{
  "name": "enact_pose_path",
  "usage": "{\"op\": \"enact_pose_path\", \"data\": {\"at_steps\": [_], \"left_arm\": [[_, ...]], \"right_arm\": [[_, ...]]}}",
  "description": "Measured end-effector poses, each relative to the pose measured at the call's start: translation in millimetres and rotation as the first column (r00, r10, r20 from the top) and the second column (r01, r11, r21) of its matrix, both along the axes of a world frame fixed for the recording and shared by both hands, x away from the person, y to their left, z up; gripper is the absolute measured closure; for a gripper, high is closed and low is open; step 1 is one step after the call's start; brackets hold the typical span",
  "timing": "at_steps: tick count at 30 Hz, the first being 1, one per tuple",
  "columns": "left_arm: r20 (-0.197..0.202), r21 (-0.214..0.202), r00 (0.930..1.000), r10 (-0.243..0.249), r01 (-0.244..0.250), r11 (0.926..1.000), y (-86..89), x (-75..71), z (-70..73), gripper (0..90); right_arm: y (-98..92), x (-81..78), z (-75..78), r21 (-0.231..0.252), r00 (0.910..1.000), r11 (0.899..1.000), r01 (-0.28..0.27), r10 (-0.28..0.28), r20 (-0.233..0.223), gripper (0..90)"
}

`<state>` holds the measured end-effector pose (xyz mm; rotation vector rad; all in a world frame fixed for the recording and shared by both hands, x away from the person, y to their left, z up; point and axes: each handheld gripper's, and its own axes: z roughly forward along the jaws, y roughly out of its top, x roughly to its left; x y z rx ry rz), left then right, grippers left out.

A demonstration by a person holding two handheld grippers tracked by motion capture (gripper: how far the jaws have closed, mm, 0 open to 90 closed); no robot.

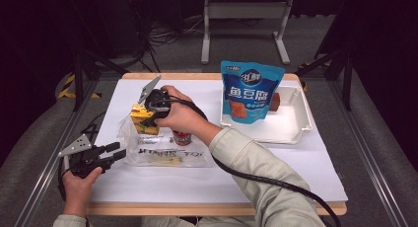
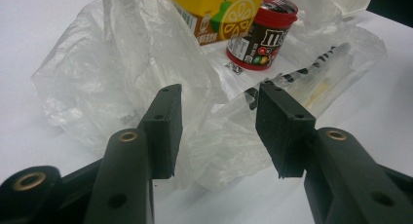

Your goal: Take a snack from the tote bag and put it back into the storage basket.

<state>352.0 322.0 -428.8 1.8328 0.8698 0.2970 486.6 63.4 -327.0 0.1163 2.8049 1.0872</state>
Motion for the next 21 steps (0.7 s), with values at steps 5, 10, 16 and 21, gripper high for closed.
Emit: {"op": "enact_pose_path", "data": {"at_steps": [5, 10, 16, 21], "left_arm": [[0.002, 0.002, 1.0, -0.001, 0.001, 1.0, 0.2, 0.1, 0.0, 53.1], [0.002, -0.001, 1.0, 0.002, -0.002, 1.0, 0.6, 0.3, 0.0, 52.9], [0.002, -0.001, 1.0, 0.0, 0.0, 1.0, -0.5, 1.0, 0.0, 52.8], [-0.002, -0.002, 1.0, 0.001, -0.001, 1.0, -0.9, 1.3, -0.2, 52.3]], "right_arm": [[-10.1, 0.1, 9.0, 0.013, 1.0, 1.0, -0.001, 0.001, 0.006, 55.6], [-20.8, -0.5, 16.7, 0.018, 1.0, 1.0, 0.0, -0.001, 0.006, 55.6], [-37.4, 0.0, 25.7, 0.029, 0.9997, 1.0, 0.011, -0.012, 0.02, 55.6], [-48.9, -0.4, 29.6, 0.028, 0.9995, 0.999, 0.024, -0.025, 0.022, 55.6]]}}
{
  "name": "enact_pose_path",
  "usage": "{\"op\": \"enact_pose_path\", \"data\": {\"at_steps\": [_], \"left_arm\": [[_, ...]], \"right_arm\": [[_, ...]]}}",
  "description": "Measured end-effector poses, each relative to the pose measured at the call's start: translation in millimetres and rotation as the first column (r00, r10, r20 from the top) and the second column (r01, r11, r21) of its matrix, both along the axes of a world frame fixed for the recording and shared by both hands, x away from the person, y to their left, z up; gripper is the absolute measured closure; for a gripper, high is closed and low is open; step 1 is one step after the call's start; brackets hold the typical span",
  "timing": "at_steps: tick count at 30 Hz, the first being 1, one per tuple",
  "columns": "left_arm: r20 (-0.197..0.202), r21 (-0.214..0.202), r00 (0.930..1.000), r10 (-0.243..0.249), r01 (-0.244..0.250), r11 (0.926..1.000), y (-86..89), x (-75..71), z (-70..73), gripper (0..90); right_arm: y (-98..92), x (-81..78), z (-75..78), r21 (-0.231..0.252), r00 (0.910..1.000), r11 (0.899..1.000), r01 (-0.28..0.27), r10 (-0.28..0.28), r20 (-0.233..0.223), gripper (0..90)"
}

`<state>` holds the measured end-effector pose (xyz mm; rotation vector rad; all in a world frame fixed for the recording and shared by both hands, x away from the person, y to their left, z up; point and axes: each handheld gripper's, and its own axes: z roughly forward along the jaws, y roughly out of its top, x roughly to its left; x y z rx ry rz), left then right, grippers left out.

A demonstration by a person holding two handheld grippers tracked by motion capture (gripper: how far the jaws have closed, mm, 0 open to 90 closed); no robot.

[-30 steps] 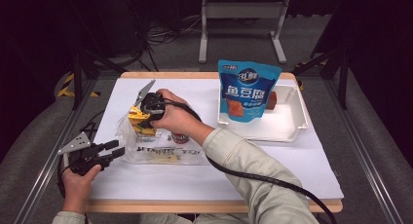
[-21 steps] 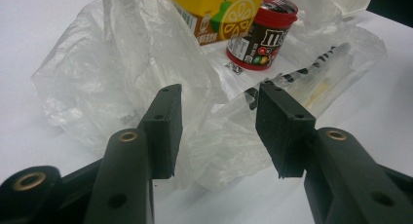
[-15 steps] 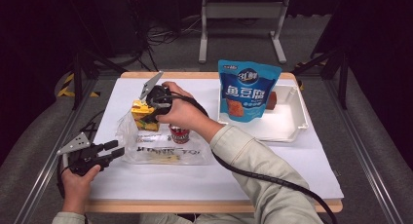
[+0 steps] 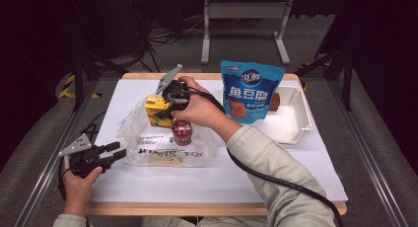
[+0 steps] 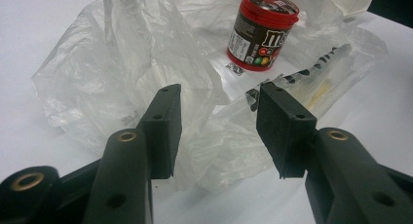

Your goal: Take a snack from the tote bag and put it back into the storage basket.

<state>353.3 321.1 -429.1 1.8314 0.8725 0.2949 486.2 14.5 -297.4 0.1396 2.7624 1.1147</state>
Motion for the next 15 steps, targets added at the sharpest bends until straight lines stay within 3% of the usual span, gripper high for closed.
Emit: {"op": "enact_pose_path", "data": {"at_steps": [6, 15], "left_arm": [[-0.004, -0.002, 1.0, 0.003, -0.003, 1.0, 2.1, 0.3, -1.0, 50.3], [-0.003, -0.004, 0.9998, 0.018, -0.018, 0.9998, 1.3, 0.1, -1.0, 46.6]], "right_arm": [[-15.4, -3.0, 5.7, -0.03, 0.9999, 0.999, 0.009, -0.009, 0.01, 55.5], [-40.7, -7.7, 19.0, -0.031, 0.9991, 0.999, 0.032, -0.031, 0.03, 55.6]]}}
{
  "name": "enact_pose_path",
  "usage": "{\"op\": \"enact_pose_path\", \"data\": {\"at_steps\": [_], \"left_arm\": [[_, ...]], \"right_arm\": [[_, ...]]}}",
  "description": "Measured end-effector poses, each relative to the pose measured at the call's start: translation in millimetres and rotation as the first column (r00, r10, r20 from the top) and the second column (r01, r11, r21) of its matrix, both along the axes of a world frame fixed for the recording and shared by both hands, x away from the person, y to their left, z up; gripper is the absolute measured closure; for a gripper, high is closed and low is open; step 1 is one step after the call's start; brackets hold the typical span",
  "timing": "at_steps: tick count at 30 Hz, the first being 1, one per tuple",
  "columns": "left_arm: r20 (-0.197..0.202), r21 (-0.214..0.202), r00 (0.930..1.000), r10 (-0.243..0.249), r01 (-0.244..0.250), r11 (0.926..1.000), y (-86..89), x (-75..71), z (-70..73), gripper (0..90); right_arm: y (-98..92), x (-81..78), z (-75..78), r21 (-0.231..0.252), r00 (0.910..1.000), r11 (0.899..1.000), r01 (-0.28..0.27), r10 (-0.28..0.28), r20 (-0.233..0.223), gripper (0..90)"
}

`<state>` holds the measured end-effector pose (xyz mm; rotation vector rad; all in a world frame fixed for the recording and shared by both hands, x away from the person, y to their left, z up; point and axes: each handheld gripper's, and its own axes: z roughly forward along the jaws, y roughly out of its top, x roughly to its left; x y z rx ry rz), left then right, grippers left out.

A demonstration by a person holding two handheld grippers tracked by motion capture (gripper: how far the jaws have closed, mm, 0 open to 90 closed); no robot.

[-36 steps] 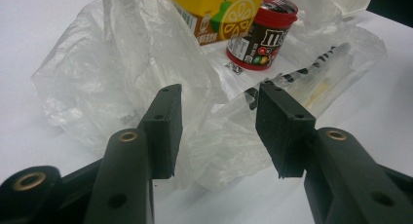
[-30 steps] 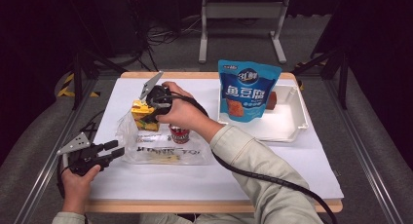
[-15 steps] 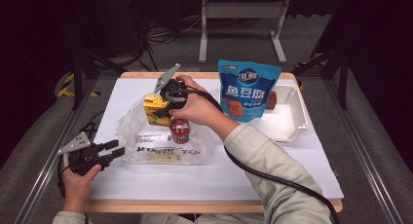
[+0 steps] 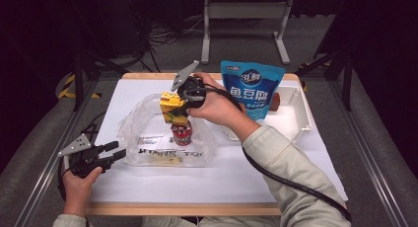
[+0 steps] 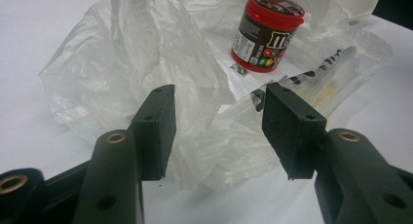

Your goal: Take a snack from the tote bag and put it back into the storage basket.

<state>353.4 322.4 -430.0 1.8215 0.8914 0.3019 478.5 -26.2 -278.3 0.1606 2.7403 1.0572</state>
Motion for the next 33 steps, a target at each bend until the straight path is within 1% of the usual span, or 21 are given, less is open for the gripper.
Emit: {"op": "enact_pose_path", "data": {"at_steps": [6, 10, 11, 12, 14, 17, 21, 26, 33], "left_arm": [[0.002, -0.005, 1.0, 0.001, -0.001, 1.0, -0.6, 0.3, 0.1, 44.1], [0.003, -0.006, 1.0, -0.001, 0.001, 1.0, -0.8, 0.4, 0.2, 42.9], [0.003, -0.006, 1.0, -0.001, 0.001, 1.0, -0.8, 0.4, 0.2, 42.5], [0.004, -0.007, 1.0, 0.0, 0.0, 1.0, -0.8, 0.5, 0.0, 42.5], [0.003, -0.006, 1.0, -0.002, 0.002, 1.0, -0.5, 0.7, -0.1, 42.5], [0.0, -0.007, 1.0, -0.001, 0.001, 1.0, -0.4, 0.5, -0.3, 42.5], [0.013, -0.011, 0.9999, 0.006, -0.006, 0.9999, 0.3, -0.7, 1.0, 42.6], [0.011, -0.01, 0.9999, 0.009, -0.008, 0.9999, 0.0, -0.6, 0.7, 42.6], [0.013, -0.011, 0.9999, 0.006, -0.006, 0.9999, 0.4, -0.6, 0.6, 42.7]], "right_arm": [[-18.0, -2.2, 7.3, -0.001, 0.9999, 1.0, 0.014, -0.014, 0.007, 55.6], [-28.5, -2.0, 9.1, -0.005, 0.9996, 1.0, 0.025, -0.025, 0.011, 55.5], [-28.5, -2.0, 9.1, -0.005, 0.9996, 1.0, 0.025, -0.025, 0.011, 55.5], [-35.7, -2.1, 9.7, -0.007, 0.9995, 0.999, 0.032, -0.032, 0.008, 55.6], [-37.8, -1.9, 10.0, -0.007, 0.9994, 0.999, 0.032, -0.032, 0.009, 55.5], [-46.9, -1.4, 11.2, -0.008, 0.9991, 0.999, 0.043, -0.043, 0.008, 55.6], [-56.0, -1.4, 13.0, -0.006, 0.9983, 0.998, 0.058, -0.058, 0.002, 55.5], [-64.8, -0.3, 16.0, -0.004, 0.9979, 0.998, 0.065, -0.065, 0.009, 55.5], [-81.5, 1.3, 19.2, -0.004, 0.9958, 0.996, 0.09, -0.09, 0.017, 55.5]]}}
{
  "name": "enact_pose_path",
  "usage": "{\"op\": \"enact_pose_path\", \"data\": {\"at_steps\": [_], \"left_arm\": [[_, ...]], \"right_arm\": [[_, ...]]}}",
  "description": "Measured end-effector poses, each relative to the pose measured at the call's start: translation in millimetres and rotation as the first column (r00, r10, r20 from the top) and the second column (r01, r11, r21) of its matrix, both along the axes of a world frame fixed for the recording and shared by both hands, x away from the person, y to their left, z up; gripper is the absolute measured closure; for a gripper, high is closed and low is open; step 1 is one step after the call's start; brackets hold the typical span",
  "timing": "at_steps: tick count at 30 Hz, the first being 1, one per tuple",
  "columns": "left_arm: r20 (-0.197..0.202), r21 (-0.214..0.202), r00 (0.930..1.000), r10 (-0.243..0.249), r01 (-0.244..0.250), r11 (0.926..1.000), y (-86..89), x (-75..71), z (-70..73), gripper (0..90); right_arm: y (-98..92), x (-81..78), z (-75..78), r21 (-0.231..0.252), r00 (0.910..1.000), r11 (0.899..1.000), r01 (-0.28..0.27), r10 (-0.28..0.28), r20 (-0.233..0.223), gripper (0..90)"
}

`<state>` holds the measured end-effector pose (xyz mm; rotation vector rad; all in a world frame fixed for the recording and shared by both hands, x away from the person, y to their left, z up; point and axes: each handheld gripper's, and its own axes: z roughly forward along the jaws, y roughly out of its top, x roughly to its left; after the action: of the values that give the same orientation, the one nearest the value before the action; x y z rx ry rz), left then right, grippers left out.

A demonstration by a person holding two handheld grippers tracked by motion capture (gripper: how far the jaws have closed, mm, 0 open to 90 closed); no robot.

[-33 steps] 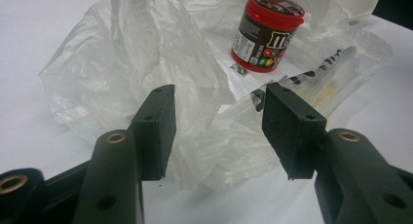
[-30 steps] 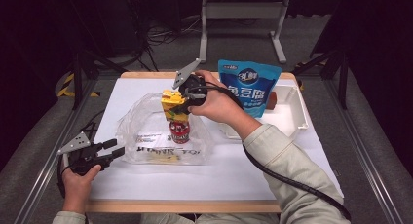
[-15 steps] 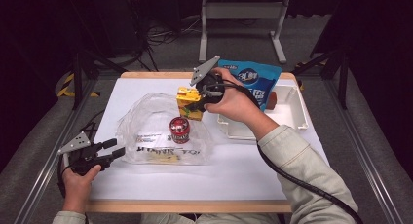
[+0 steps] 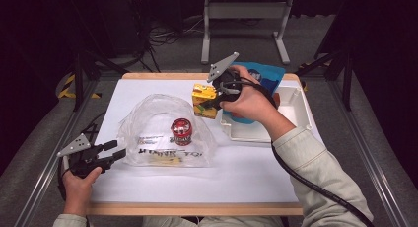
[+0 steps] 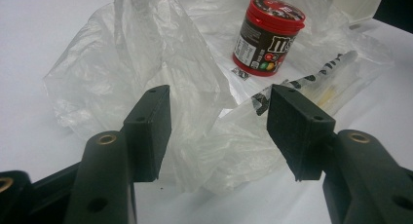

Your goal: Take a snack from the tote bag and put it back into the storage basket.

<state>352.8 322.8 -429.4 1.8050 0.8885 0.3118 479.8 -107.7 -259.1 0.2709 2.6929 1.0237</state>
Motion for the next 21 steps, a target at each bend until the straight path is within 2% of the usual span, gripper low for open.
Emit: {"op": "enact_pose_path", "data": {"at_steps": [14, 21], "left_arm": [[-0.004, 0.004, 1.0, 0.0, 0.0, 1.0, -0.8, 0.1, 0.2, 42.5], [-0.002, 0.005, 1.0, 0.0, 0.0, 1.0, -0.6, 0.2, 0.1, 42.6]], "right_arm": [[-30.6, 1.3, 3.6, -0.008, 0.9992, 0.999, 0.036, -0.035, 0.017, 55.4], [-40.1, 1.6, 3.8, -0.011, 0.9983, 0.998, 0.054, -0.053, 0.021, 55.4]]}}
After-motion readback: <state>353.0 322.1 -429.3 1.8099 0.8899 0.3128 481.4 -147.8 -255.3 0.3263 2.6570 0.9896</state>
